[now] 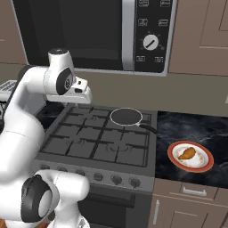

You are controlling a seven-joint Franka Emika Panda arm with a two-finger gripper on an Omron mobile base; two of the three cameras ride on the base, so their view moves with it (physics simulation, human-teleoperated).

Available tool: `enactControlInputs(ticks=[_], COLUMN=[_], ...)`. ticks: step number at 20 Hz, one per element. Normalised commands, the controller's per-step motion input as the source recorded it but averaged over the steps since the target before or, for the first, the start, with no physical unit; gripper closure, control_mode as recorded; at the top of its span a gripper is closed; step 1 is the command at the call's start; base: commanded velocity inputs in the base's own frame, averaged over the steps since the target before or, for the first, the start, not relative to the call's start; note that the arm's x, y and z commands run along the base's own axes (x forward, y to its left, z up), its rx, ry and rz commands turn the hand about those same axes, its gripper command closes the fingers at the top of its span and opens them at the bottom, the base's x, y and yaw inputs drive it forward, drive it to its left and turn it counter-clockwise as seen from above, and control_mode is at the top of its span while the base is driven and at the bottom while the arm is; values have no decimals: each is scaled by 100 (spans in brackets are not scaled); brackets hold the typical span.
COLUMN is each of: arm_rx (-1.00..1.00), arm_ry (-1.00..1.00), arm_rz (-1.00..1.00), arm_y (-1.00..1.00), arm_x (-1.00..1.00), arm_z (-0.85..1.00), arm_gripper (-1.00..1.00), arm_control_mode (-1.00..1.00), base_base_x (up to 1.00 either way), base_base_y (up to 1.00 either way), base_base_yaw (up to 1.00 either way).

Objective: Pick the croissant and place it on the pan. Then turn on the stove to warm the croissant.

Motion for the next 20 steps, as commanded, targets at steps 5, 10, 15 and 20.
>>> enactControlInputs(ticks=[5, 10, 15, 20], arm_rx=[0, 0, 0, 0], arm_ry=[0, -2, 0, 0], arm_rz=[0, -6, -14, -17], arm_y=[-8, -38, -56, -62], arm_x=[-3, -16, -24, -22], arm_z=[0, -10, -25, -27], arm_gripper=[-100, -100, -100, -100], arm_control_mode=[-100, -100, -100, -100], base_base_x=[0, 0, 0, 0], base_base_y=[0, 0, 0, 0], base_base_yaw=[0, 0, 0, 0])
